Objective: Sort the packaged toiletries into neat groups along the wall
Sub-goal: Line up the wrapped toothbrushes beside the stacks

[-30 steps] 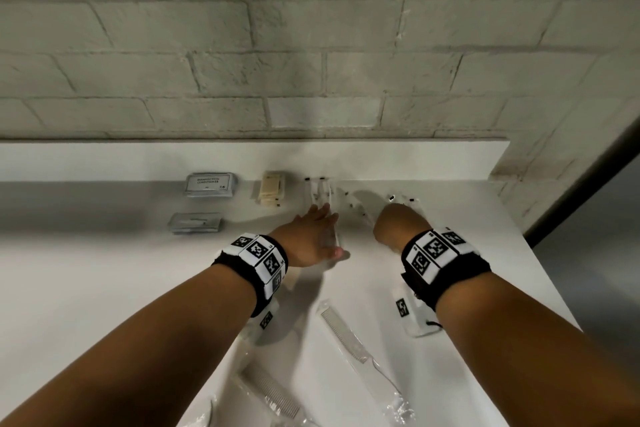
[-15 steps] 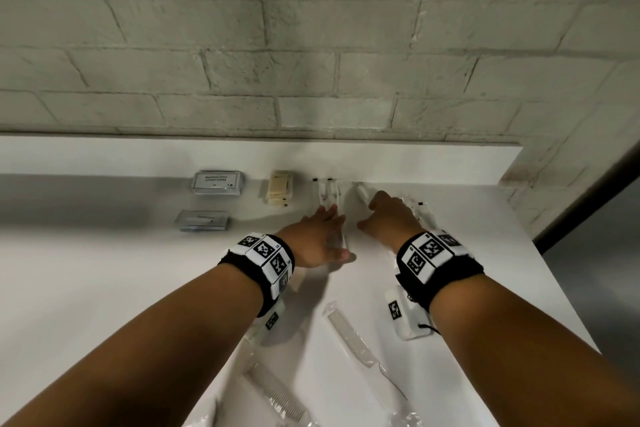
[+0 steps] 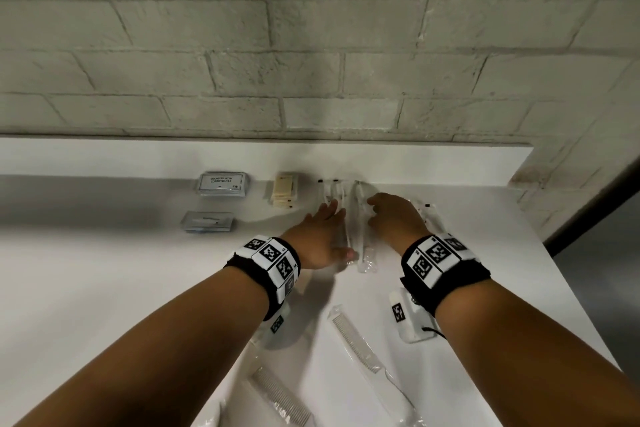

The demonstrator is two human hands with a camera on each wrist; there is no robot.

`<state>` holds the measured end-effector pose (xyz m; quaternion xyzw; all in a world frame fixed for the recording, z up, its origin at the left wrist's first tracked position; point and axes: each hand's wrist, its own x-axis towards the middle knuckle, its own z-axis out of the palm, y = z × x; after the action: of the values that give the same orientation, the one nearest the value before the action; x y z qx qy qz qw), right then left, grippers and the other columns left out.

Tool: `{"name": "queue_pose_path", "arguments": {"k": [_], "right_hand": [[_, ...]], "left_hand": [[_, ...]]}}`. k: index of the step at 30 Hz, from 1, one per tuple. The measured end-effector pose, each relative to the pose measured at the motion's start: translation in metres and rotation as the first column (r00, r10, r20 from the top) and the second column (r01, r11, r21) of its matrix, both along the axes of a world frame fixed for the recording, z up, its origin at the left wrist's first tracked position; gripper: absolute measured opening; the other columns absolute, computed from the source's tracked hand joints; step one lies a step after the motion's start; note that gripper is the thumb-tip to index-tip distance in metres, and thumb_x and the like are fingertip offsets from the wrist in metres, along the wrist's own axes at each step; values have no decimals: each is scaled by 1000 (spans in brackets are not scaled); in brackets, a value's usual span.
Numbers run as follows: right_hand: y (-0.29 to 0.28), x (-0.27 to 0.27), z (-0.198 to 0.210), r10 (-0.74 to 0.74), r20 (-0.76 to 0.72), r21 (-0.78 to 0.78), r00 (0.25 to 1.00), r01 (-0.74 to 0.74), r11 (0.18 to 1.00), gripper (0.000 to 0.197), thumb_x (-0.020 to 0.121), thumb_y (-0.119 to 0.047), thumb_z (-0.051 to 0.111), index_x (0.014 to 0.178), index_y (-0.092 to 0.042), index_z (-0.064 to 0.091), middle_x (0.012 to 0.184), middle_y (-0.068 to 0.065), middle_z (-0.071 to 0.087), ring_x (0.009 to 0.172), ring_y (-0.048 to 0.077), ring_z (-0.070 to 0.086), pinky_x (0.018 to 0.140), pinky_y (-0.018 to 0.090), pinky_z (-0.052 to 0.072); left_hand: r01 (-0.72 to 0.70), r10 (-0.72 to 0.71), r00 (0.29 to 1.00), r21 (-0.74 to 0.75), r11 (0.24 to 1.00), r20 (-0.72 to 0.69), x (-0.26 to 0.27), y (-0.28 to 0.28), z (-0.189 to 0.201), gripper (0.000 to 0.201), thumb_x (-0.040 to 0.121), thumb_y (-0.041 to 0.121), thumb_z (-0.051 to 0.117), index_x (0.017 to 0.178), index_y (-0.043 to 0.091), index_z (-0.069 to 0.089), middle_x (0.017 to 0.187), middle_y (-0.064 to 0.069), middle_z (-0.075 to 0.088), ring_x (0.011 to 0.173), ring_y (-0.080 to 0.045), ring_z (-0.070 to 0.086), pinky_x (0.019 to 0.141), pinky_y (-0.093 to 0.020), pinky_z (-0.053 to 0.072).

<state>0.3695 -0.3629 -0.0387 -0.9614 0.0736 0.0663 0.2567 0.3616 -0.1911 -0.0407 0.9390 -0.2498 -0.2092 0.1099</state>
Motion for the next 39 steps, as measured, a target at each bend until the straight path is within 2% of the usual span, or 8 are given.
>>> {"name": "queue_pose_path", "arguments": {"k": [4,14,19,22,28,32,36,39], "right_hand": [[9,-15,1,253,-139,-171,958,-274,946,55,93,-20,51,145,-12,36,145,10,45,129,27,48,103,31,38],[21,-12,1,384,-193,-213,903,-421,882,56,97,-13,41,150,-7,22,156,13,26,133,26,44,110,36,36],[-20,-45,25,62,69,-438,996,-26,898,43,89,-14,46,132,-9,47,134,12,51,122,32,48,94,37,42],[-42,-64,33,-143,-102,-566,984,60,822,34,88,-15,44,119,-12,57,124,10,56,116,30,49,92,36,41],[-34,-62,24,-127,-241,-466,962,0,885,28,89,-7,45,111,-10,63,121,9,62,112,27,59,90,34,47],[-20,-40,19,-52,-237,-322,970,-28,946,36,95,-10,41,129,-9,54,127,11,59,124,26,51,112,37,28],[-10,-22,17,-33,-191,-74,981,20,997,31,92,-8,45,118,2,59,118,21,62,110,34,60,85,35,48],[-3,-13,11,-37,-187,58,982,49,997,31,91,-10,49,117,-1,62,119,18,64,110,31,62,83,31,50]], "left_hand": [[-4,4,1000,9,1000,-5,-2,-2,4,95,87,59,51,153,15,-2,161,-9,-7,149,-26,-3,120,-49,8],[20,-20,1000,-8,1000,-5,7,1,-1,94,84,57,58,154,23,4,162,-4,3,149,-21,-6,119,-50,2],[98,-98,989,3,995,109,0,-13,3,102,77,78,45,153,26,1,161,0,-11,148,-22,-12,118,-46,-2],[195,-206,970,91,977,130,-6,-24,1,96,81,76,41,153,23,6,161,-1,-10,148,-22,-10,119,-44,-2],[186,-193,979,112,976,63,-9,-29,-3,93,86,69,41,153,16,5,161,-5,-7,149,-23,-7,120,-43,1],[172,-176,983,77,982,48,-10,-29,1,83,93,54,43,153,13,4,162,-6,-5,149,-22,-6,119,-42,1],[175,-177,984,56,983,27,-10,-29,4,85,93,44,48,153,11,-3,162,-7,-5,149,-23,-4,120,-43,4],[174,-174,985,43,984,10,-11,-28,6,84,93,37,48,153,10,-5,161,-8,-5,149,-23,-3,121,-44,6]]}}
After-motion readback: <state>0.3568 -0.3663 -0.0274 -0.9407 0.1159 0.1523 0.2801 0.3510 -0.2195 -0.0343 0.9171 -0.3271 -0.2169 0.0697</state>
